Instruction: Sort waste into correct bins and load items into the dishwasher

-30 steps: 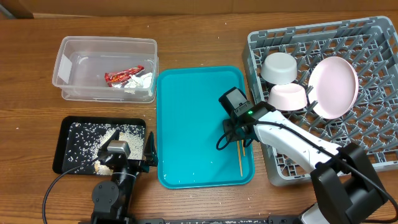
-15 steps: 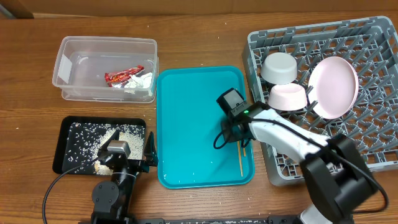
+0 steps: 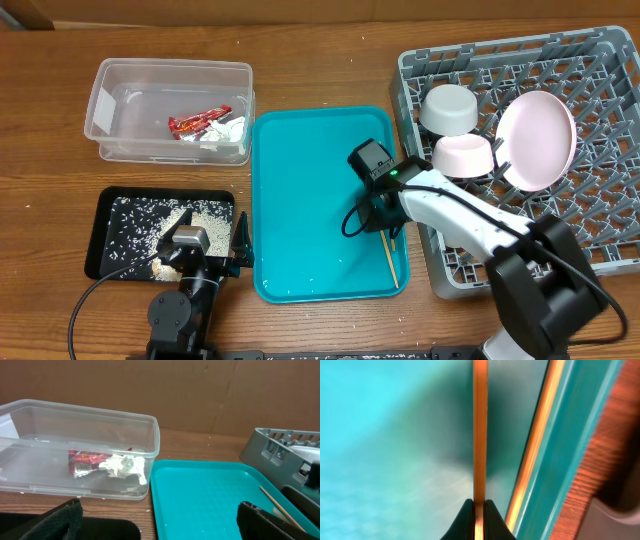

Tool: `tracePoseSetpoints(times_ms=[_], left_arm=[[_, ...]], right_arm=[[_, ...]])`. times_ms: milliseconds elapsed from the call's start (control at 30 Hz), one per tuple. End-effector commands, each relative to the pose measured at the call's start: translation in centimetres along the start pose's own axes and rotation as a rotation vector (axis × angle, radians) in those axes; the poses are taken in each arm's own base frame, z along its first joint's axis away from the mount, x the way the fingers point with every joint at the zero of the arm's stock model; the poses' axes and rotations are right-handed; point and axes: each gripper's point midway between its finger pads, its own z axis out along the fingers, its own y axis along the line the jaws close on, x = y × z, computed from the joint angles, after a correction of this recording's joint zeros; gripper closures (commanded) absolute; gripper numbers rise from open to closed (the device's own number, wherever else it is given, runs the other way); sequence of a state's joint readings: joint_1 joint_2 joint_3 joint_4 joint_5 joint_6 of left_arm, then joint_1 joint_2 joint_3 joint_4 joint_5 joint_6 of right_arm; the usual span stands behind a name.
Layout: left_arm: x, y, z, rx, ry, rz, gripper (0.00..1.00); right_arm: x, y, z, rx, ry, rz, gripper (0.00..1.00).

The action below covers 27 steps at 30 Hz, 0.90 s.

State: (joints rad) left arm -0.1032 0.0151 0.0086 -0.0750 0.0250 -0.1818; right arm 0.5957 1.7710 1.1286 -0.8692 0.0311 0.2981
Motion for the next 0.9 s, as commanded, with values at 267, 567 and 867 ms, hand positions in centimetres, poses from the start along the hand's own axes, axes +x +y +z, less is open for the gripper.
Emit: tracePoseSetpoints(times_ms=[267, 567, 867], left_arm=[[0.0, -0.1, 0.0, 0.002, -0.005, -0.005, 0.0], [0.0, -0.1, 0.0, 0.002, -0.005, -0.005, 0.0], [0.0, -0.1, 0.0, 0.002, -0.004, -0.005, 0.0]], right_arm=[[-8.6, -5.5, -14.9, 0.162, -0.484, -0.034, 0.96], [-12.1, -10.3, -14.3, 0.241, -0.543, -0.035, 0.96], [-12.3, -10.8, -13.7, 0.147, -0.538, -0.014, 0.84]])
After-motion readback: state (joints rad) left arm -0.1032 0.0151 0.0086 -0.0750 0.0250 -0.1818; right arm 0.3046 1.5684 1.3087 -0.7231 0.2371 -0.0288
